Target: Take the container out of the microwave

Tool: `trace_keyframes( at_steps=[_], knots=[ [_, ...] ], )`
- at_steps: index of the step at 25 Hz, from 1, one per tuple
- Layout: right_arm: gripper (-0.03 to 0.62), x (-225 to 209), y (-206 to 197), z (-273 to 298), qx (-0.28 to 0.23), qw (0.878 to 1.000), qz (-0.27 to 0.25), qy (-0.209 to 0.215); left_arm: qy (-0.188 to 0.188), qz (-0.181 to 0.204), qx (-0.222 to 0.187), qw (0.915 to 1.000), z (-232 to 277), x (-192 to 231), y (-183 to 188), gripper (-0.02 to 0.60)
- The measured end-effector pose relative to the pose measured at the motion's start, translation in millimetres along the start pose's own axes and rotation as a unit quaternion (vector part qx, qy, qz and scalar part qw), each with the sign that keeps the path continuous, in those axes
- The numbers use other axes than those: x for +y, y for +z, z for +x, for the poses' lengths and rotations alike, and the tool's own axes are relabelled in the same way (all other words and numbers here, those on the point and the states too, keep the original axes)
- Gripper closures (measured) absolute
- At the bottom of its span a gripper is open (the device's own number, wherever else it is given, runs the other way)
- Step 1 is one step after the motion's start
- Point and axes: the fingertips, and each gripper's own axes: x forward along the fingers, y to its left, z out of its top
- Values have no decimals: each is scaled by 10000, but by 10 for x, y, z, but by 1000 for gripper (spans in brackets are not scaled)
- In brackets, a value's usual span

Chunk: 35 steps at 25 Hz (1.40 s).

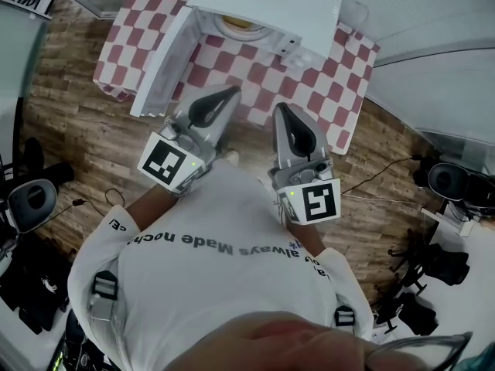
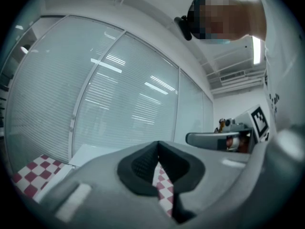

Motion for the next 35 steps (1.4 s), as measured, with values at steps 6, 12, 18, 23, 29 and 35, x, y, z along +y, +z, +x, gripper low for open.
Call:
trace_keyframes(
  at_steps=[6, 12, 18, 23, 29, 35],
  knots=[
    [592, -114, 125, 521, -53, 9999, -25, -91, -59, 19, -46, 10000, 172, 506, 137, 578],
    [592, -206, 163, 993, -6, 9999, -111, -131, -166, 29, -105, 9998, 337, 953, 257, 578],
    [593, -222, 182, 1373, -22, 9998, -134, -175, -199, -21, -144, 9997, 376, 1321, 291, 578],
    [592, -195, 154, 1601, -35, 9998, -47, -197, -191, -44, -113, 9997, 371, 1521, 247, 578],
    [592, -229, 124, 1689, -14, 9997, -127, -187, -205, -47, -97, 9997, 419, 1621, 237, 578],
    [592, -388, 100, 1683, 22, 9997, 18, -232, -227, -79, -62, 9997, 590, 1588, 204, 578]
  ],
)
